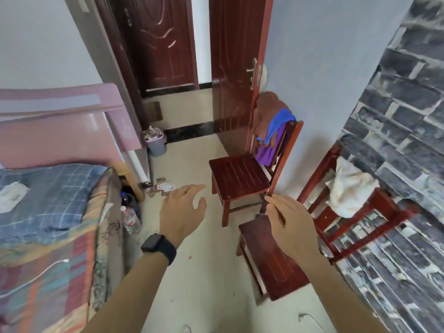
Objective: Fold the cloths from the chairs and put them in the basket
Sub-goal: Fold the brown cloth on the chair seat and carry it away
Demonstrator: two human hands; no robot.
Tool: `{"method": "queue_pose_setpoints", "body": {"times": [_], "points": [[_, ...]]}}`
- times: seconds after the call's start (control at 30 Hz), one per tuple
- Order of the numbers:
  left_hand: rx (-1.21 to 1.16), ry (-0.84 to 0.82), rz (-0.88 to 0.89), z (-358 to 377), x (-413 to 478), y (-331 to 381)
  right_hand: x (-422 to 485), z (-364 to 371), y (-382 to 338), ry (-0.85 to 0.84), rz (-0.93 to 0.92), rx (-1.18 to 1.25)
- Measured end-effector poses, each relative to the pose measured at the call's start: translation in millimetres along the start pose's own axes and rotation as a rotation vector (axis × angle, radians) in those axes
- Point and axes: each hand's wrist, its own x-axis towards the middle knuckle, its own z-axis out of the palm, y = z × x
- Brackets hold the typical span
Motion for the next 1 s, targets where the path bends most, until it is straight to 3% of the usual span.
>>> {"method": "queue_pose_setpoints", "body": {"times": [0.5,0.87,1.0], "points": [[-0.048,-0.145,0.292,97,348,18,252,100,90,0.135,0.339,-0.036],[-0.074,-0.271,0.440,167,581,68,453,139,175,0.098,0.616,-0.202],[-0.045,-0.371,0.531,221,646,93,503,159,225,-0.025,0.752,-0.313]]}}
